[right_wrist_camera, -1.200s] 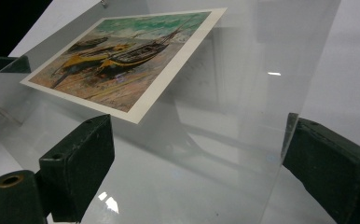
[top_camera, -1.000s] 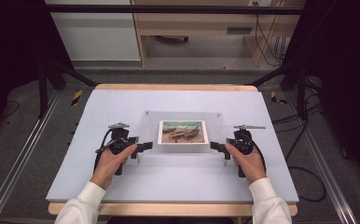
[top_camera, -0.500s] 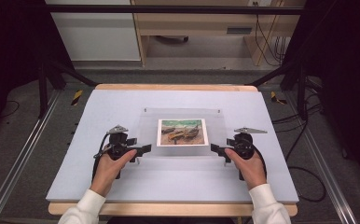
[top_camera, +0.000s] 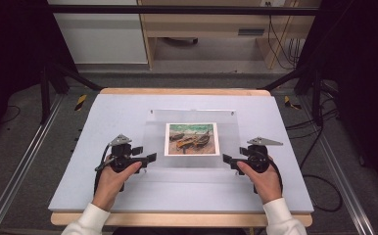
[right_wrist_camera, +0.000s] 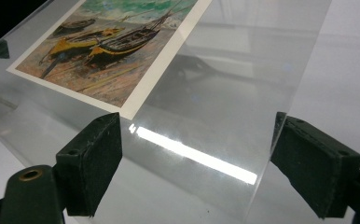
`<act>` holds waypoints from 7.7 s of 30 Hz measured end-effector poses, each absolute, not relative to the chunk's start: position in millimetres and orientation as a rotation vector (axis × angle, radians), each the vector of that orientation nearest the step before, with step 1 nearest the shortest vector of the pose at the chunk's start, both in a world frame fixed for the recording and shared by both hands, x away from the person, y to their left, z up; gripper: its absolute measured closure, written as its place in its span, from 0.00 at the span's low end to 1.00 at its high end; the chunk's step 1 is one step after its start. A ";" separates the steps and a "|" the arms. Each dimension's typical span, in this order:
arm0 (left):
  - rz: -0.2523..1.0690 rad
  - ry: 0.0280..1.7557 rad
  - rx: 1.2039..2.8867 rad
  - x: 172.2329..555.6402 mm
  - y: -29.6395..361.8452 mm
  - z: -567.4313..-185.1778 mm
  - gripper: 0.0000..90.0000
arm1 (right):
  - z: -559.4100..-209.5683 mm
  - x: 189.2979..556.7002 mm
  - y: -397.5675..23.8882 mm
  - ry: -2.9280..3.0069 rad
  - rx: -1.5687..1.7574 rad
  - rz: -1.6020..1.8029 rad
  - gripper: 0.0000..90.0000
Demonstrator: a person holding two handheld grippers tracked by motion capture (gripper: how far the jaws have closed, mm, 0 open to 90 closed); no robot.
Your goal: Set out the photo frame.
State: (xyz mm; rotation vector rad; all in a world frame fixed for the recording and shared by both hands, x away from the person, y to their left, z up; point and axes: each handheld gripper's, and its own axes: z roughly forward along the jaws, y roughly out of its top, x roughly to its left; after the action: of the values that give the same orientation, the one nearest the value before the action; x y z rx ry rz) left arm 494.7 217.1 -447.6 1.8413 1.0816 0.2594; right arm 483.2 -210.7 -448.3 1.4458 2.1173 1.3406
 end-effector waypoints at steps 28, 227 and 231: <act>0.349 1.053 1.849 467.8 218.8 -441.4 0.44 | -443.8 453.4 -210.0 2.059 1.337 1.292 0.31; 0.376 0.969 2.029 402.7 226.4 -441.5 0.66 | -450.0 377.3 -219.1 2.081 1.192 1.180 0.57; 0.401 0.977 2.012 403.8 228.2 -440.5 0.54 | -449.7 379.1 -219.7 2.073 1.210 1.165 0.42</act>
State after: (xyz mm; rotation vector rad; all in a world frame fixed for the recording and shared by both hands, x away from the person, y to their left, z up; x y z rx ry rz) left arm 403.8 228.2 -440.5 2.0118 0.9768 0.4010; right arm 379.1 -219.7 -449.7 1.2103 2.0728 1.1649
